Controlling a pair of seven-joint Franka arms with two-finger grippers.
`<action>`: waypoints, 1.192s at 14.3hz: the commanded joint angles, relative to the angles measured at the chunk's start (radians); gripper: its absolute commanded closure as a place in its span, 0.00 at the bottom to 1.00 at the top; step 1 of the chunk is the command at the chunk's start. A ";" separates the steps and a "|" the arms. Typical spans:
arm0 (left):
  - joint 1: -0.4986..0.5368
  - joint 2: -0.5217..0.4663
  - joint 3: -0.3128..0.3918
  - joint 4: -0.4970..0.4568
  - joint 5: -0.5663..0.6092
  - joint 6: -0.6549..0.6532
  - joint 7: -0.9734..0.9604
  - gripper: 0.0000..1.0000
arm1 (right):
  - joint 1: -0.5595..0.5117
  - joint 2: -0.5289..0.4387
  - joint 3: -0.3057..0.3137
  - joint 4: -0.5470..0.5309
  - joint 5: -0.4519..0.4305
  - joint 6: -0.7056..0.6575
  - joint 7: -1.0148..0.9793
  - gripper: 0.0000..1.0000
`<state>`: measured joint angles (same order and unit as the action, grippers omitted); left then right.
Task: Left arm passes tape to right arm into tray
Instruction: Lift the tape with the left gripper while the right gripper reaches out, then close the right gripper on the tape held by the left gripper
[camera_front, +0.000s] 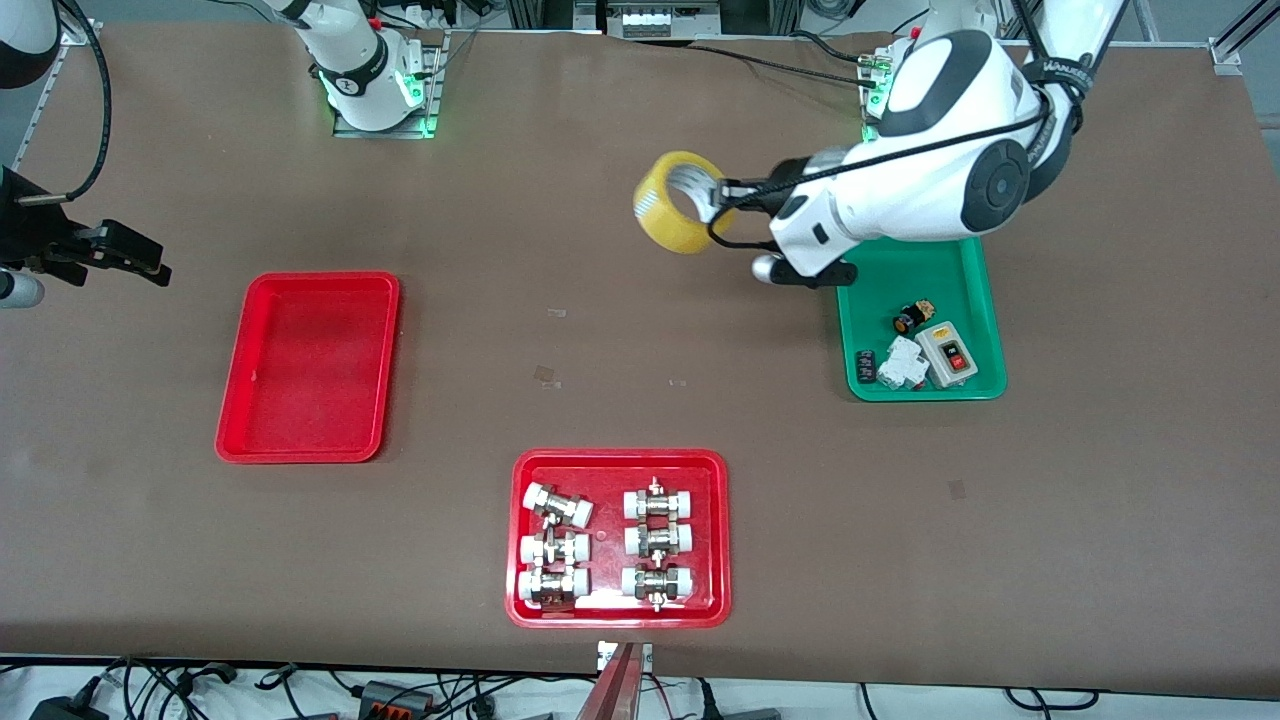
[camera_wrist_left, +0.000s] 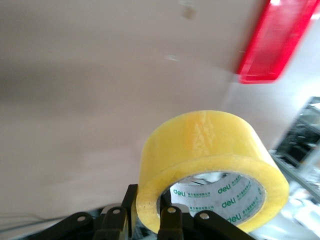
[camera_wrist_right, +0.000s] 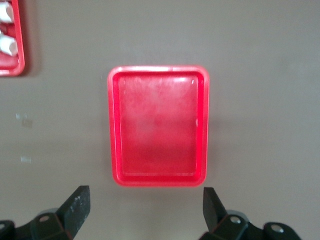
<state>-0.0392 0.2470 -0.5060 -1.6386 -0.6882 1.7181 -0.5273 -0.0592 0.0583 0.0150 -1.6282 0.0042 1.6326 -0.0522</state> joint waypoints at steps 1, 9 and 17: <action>-0.027 0.086 -0.006 0.141 -0.089 0.030 -0.062 1.00 | 0.030 0.033 0.010 0.008 0.005 -0.042 -0.014 0.00; -0.079 0.107 -0.006 0.145 -0.231 0.167 -0.132 1.00 | 0.171 0.092 0.031 0.054 0.190 -0.105 -0.014 0.00; -0.062 0.101 -0.006 0.145 -0.225 0.160 -0.118 1.00 | 0.286 0.121 0.031 0.153 0.730 0.021 0.179 0.00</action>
<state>-0.1041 0.3374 -0.5083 -1.5251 -0.8945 1.8866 -0.6441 0.2018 0.1555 0.0516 -1.5105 0.6361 1.6088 0.0572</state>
